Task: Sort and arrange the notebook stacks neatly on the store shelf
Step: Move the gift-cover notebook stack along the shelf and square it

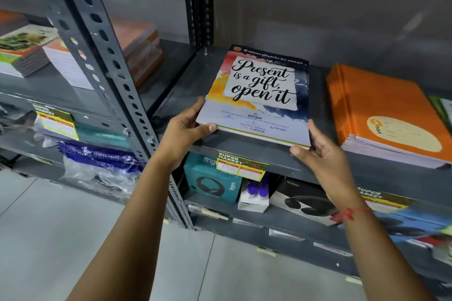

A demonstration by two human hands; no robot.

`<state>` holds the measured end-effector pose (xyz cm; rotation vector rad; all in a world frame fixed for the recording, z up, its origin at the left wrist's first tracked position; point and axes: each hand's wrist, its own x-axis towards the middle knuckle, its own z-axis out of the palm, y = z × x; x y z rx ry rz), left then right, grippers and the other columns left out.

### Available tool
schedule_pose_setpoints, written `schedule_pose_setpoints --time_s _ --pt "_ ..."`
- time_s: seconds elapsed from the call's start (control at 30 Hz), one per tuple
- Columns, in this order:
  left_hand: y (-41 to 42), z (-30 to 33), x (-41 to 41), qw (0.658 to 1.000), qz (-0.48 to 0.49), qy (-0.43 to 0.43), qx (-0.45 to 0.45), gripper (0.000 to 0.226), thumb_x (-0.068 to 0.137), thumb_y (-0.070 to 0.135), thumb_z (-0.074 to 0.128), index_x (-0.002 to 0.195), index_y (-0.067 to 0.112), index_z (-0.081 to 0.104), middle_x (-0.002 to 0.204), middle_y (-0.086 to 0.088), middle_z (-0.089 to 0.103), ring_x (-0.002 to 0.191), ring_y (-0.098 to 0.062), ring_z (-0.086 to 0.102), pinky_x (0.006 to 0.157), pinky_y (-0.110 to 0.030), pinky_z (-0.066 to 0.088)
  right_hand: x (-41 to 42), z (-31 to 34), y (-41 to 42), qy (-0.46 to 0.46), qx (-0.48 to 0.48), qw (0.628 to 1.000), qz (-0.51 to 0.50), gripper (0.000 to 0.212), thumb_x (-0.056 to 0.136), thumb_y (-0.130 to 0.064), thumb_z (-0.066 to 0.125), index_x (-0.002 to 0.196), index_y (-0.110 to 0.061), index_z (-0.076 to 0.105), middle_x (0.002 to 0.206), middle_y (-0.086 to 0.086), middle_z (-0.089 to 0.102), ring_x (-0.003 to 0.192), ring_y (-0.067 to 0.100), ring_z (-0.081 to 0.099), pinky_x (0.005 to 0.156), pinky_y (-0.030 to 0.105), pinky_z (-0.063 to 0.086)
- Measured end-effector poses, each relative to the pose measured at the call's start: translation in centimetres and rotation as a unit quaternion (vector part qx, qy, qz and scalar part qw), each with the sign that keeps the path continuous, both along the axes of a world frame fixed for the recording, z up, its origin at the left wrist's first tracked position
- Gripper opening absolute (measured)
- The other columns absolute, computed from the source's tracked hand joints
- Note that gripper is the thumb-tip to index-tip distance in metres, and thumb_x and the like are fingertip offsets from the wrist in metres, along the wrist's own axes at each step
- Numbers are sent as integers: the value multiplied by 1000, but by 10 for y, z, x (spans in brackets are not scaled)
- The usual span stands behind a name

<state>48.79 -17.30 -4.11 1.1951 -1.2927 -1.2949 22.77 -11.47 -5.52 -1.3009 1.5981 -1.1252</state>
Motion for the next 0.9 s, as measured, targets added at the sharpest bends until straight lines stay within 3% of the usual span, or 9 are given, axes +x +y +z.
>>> schedule_pose_setpoints --time_s 0.13,0.2,0.4,0.53,0.63,0.7,0.9 --pt "-5 0 4 1000 1 -18 -4 65 81 -8 60 140 5 36 118 9 59 76 16 62 71 -1 48 0 -5 -5 4 -15 1000 -17 75 80 -13 69 145 -22 31 85 -54 56 91 -31 53 87 -2 41" --pt "-6 -2 3 1000 8 -22 -6 64 82 -6 61 140 6 36 111 11 62 73 16 62 73 -1 48 1 -7 -6 -6 -25 999 -28 73 80 -13 69 144 -21 34 93 -47 56 90 -30 54 88 0 43" --pt "-13 -7 3 999 34 -21 -20 62 79 -4 64 136 6 43 122 4 57 76 20 60 89 -4 46 -1 -13 -11 -25 -58 997 -42 68 79 -12 69 141 -19 39 114 -29 54 90 -28 55 88 1 44" --pt "-18 -8 3 997 63 -27 -24 56 80 -2 65 133 6 47 116 2 61 77 15 60 78 -2 49 1 -15 -17 -23 -68 996 -45 67 79 -8 69 139 -15 42 103 -38 51 84 -32 53 78 -5 42" --pt "-20 -10 1 996 81 -30 -24 54 80 -1 65 132 7 49 116 1 62 84 6 60 75 -3 50 1 -16 -19 -35 -72 996 -47 67 78 -6 70 139 -13 43 109 -33 52 85 -31 55 81 -3 44" --pt "-20 -10 -1 995 94 -32 -25 54 80 -1 66 131 7 50 114 5 62 78 12 62 75 -1 49 1 -16 -20 -39 -71 996 -45 67 78 -7 70 139 -14 42 112 -27 54 86 -30 55 84 0 44" --pt "-17 -8 -4 994 100 -29 -26 55 81 0 65 133 7 48 116 4 61 73 19 62 82 -2 49 0 -13 -22 -38 -52 998 -26 69 81 -7 67 142 -17 37 94 -46 54 85 -33 53 83 -3 42"
